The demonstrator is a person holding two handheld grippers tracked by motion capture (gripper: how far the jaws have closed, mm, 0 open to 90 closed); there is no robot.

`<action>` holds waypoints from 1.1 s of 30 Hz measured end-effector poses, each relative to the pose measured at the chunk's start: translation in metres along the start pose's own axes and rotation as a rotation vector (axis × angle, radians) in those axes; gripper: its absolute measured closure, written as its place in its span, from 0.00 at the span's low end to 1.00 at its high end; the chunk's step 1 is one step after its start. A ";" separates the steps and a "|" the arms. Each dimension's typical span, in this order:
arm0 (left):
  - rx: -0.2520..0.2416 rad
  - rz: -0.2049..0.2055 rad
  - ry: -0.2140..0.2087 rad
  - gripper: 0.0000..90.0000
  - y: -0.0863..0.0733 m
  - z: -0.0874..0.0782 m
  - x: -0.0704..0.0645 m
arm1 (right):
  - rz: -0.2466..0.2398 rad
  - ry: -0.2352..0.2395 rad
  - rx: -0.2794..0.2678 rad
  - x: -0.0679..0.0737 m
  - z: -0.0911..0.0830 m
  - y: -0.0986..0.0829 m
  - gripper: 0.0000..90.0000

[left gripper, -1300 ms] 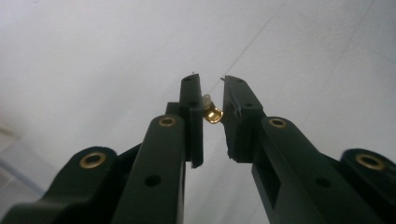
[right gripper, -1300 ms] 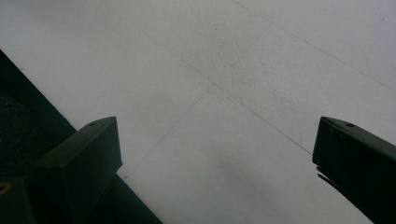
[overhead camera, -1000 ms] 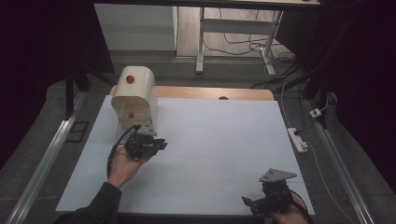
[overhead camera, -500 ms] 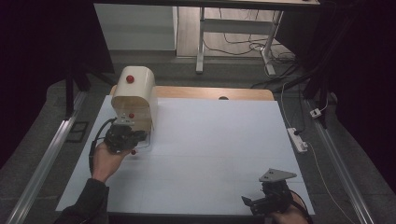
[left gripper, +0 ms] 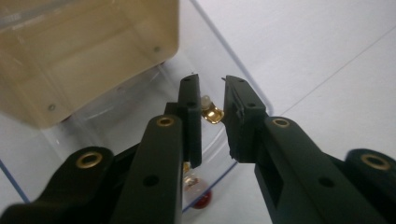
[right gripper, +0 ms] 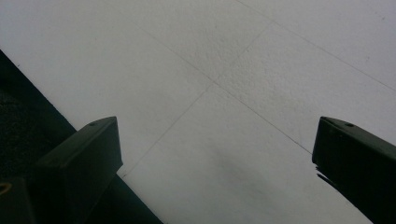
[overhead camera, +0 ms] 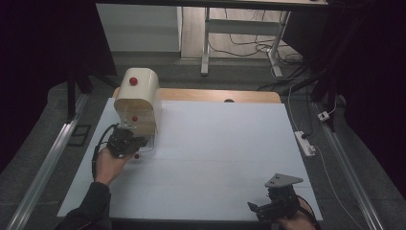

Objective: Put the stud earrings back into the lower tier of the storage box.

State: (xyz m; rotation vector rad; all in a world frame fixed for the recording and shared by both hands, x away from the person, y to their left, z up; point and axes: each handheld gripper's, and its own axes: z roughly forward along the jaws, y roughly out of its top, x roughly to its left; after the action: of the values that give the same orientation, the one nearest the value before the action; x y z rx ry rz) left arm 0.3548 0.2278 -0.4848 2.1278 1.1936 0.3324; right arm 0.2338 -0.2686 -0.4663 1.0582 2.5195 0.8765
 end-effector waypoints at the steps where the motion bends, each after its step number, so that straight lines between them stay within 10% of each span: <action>1: 0.006 -0.002 0.004 0.81 -0.001 0.001 0.001 | 0.000 -0.002 0.000 0.000 0.000 0.000 0.02; 20: -0.079 -0.065 -0.085 0.09 0.003 -0.005 -0.001 | -0.010 -0.001 0.001 0.001 0.000 0.000 0.02; 33: -0.098 -0.063 -0.146 0.00 0.006 -0.009 -0.009 | -0.009 0.000 0.002 0.001 0.000 0.000 0.02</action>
State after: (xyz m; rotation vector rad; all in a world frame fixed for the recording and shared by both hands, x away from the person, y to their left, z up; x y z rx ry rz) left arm 0.3488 0.2219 -0.4731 1.9904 1.1339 0.1995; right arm 0.2332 -0.2675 -0.4662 1.0470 2.5237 0.8715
